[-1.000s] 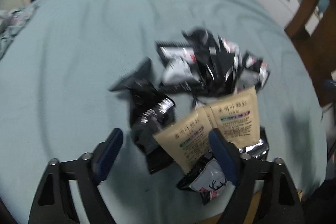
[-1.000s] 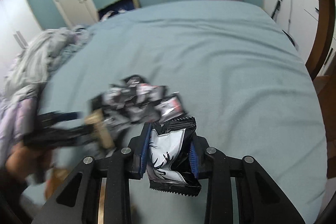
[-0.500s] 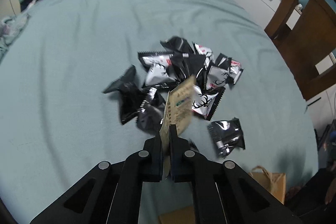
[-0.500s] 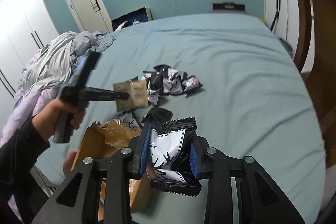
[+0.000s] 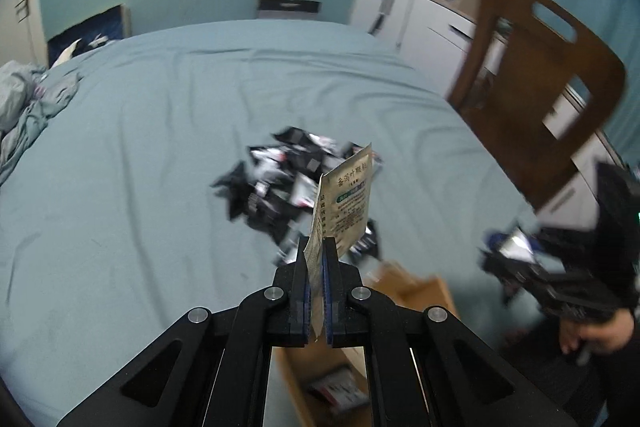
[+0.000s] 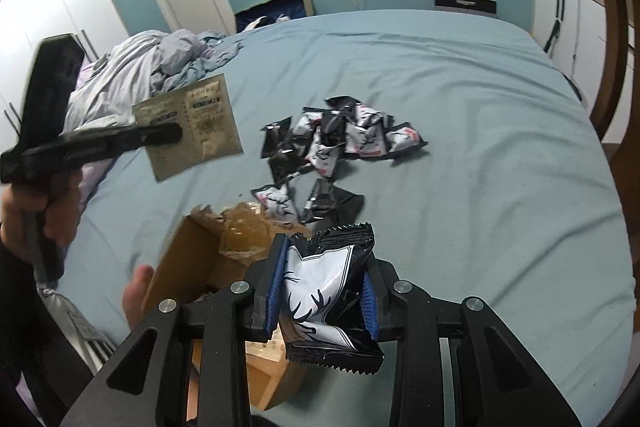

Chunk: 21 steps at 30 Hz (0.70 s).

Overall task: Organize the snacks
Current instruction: 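Grasp tan sachet with left gripper while right gripper carries deer-print packet to box, then drop tan sachet in box with left gripper while right gripper drops deer-print packet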

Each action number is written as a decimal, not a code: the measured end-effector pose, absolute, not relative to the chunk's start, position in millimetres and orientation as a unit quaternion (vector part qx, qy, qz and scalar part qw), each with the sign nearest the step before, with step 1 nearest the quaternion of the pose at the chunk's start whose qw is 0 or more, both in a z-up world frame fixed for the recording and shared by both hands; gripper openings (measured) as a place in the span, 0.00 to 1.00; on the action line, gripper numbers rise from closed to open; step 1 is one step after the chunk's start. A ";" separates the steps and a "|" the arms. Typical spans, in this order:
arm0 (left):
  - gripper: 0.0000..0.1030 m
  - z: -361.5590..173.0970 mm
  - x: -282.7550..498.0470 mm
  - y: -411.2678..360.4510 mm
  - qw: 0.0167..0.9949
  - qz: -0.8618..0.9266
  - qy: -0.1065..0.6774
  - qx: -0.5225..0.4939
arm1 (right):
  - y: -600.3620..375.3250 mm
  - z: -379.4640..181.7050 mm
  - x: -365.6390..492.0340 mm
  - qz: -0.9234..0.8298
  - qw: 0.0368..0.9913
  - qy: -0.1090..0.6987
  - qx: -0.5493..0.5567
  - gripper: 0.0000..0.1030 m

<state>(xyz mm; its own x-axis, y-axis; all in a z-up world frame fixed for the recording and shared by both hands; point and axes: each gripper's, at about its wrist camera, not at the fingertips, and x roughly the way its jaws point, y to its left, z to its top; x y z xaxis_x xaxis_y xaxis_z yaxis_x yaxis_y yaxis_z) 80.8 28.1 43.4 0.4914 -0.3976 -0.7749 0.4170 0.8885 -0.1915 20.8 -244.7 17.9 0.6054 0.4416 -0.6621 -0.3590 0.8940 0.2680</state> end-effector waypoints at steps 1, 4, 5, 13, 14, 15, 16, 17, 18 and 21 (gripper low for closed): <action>0.04 41.2 70.5 20.5 0.860 -0.243 0.447 0.025 | -242.3 17.3 20.7 0.228 0.894 0.383 0.051 0.30; 0.04 30.3 40.7 -0.6 0.848 -0.265 0.454 0.068 | -236.1 16.8 18.8 0.244 0.891 0.381 0.041 0.30; 0.04 29.8 33.0 -2.8 0.846 -0.269 0.455 0.075 | -234.4 16.6 17.8 0.247 0.891 0.380 0.038 0.30; 0.19 1.4 12.8 -16.9 0.829 -0.250 0.485 0.122 | -217.6 13.9 17.1 0.275 0.882 0.381 0.013 0.30; 0.25 -2.4 13.0 -18.0 0.827 -0.244 0.490 0.125 | -215.6 13.6 17.8 0.279 0.881 0.382 0.012 0.30; 0.39 -4.1 13.9 -18.4 0.829 -0.237 0.490 0.128 | -213.7 13.6 17.7 0.283 0.880 0.382 0.012 0.30; 0.55 -4.9 12.7 -17.2 0.833 -0.229 0.486 0.131 | -212.5 13.6 17.4 0.287 0.879 0.382 0.011 0.30; 0.63 -4.4 12.9 -15.8 0.839 -0.216 0.480 0.135 | -211.0 13.9 17.7 0.288 0.878 0.382 0.011 0.30; 0.73 -3.3 13.5 -14.4 0.846 -0.204 0.473 0.138 | -209.4 13.6 17.6 0.290 0.878 0.381 0.009 0.30; 0.80 0.4 16.9 -7.9 0.860 -0.172 0.461 0.136 | -205.4 12.2 17.4 0.296 0.876 0.382 0.004 0.30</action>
